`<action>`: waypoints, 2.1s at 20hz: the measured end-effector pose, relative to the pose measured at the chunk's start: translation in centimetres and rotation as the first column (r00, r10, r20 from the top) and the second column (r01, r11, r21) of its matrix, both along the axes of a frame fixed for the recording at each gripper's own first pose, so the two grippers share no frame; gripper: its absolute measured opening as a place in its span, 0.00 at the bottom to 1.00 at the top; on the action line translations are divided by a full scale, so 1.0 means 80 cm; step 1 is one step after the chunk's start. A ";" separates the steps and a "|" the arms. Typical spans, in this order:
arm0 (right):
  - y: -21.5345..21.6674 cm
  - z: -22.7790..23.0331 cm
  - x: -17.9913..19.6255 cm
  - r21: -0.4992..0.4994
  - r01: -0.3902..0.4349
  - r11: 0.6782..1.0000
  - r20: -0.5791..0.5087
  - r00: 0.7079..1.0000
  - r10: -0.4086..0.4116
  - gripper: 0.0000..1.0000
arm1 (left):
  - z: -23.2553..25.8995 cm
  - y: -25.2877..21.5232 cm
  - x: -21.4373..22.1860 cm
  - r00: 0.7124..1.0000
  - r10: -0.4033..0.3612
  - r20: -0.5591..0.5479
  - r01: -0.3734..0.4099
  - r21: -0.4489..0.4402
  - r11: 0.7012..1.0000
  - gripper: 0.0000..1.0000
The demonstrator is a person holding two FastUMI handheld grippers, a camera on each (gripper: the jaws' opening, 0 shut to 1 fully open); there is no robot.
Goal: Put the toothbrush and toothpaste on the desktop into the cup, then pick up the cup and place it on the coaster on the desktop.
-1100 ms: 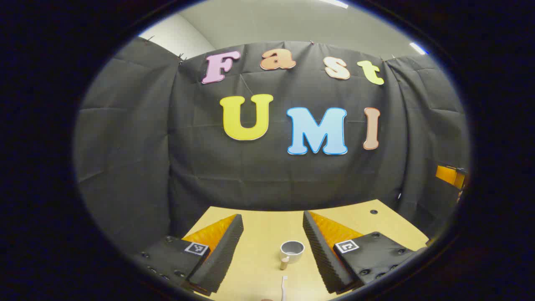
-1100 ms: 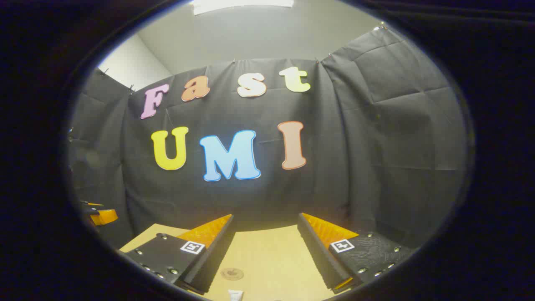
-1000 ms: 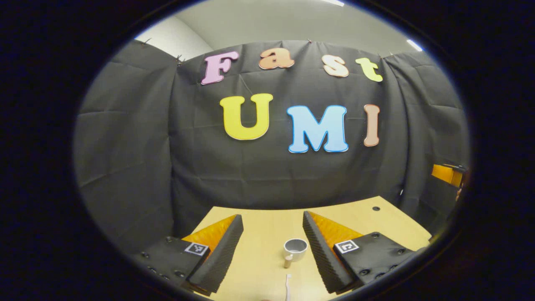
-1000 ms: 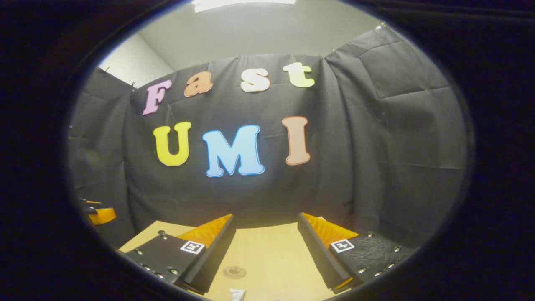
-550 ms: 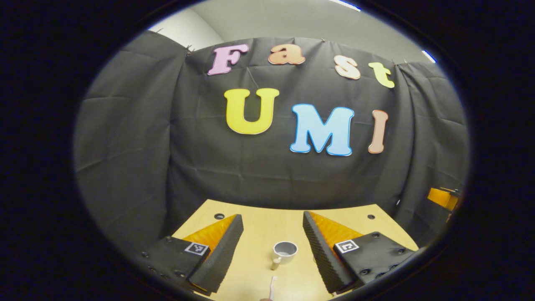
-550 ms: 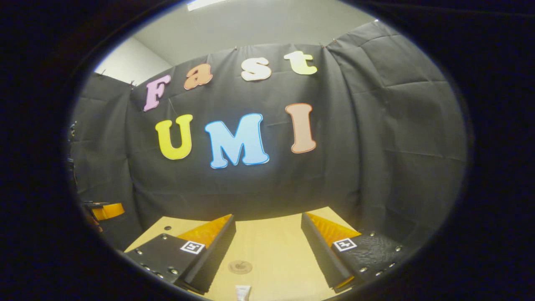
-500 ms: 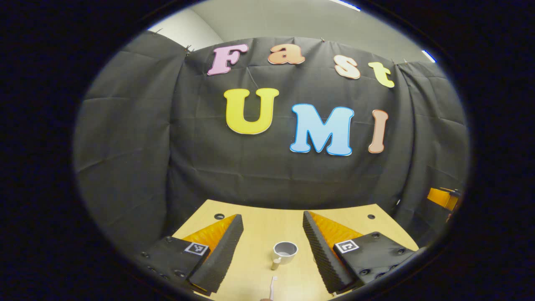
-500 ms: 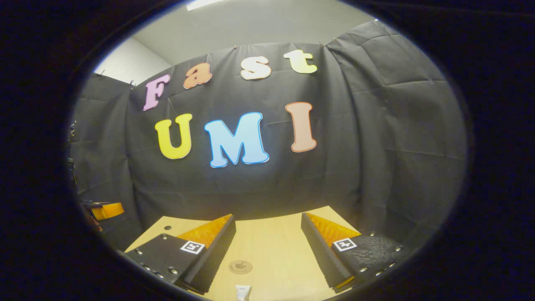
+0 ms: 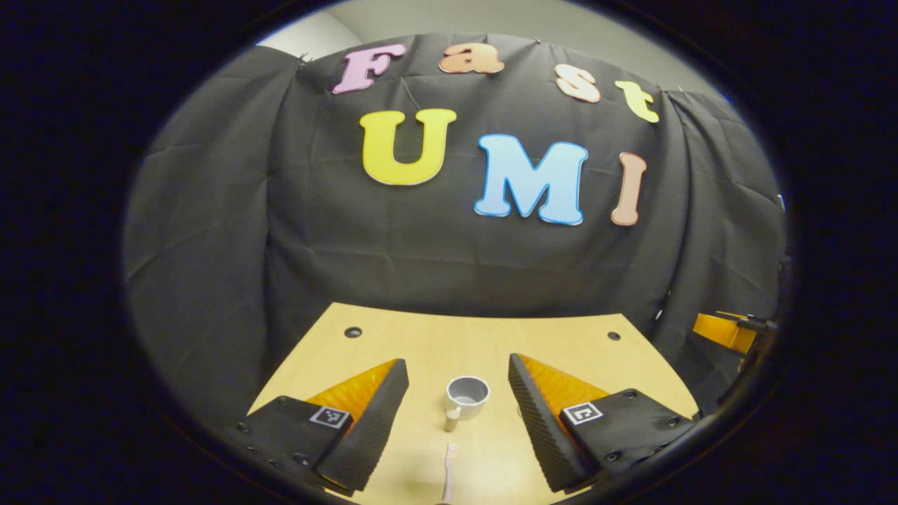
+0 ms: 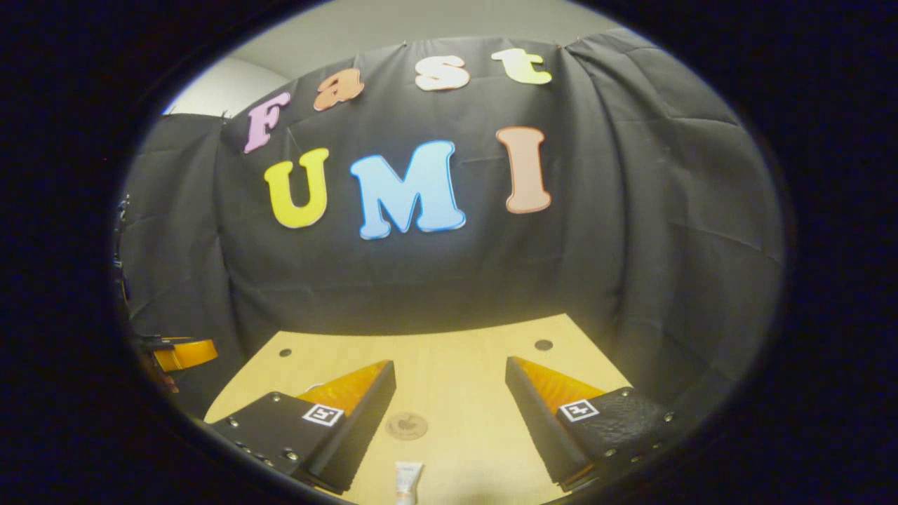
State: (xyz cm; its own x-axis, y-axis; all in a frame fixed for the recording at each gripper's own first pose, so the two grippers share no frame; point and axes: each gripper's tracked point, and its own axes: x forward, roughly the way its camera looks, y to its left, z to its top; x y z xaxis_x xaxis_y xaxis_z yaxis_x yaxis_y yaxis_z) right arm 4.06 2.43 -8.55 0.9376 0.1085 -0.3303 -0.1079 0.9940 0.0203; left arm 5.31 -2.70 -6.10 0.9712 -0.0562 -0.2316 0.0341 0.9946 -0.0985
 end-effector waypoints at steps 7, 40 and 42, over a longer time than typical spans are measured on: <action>0.021 -0.086 -0.017 -0.024 -0.049 0.999 -0.226 0.973 0.042 0.94 | -0.113 0.003 0.010 0.978 -0.018 -0.209 0.021 0.011 1.000 0.94; 0.074 -0.386 -0.114 -0.056 -0.119 0.991 -0.838 0.546 0.018 0.97 | -0.463 0.015 -0.031 0.558 -0.010 -0.830 0.109 0.061 0.992 0.96; 0.074 -0.396 -0.116 -0.076 -0.132 0.988 -0.846 0.533 0.006 0.96 | -0.468 0.015 -0.031 0.545 -0.005 -0.838 0.101 0.060 0.993 0.96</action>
State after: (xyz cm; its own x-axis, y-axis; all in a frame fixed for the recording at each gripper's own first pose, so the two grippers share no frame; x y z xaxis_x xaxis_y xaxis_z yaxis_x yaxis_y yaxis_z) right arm -5.22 8.34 -40.26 0.2099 0.0625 -0.9757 -0.1718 0.9848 0.0261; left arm 2.83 -1.53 -43.55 0.3311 -0.0338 -0.9430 0.0376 0.9990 -0.0226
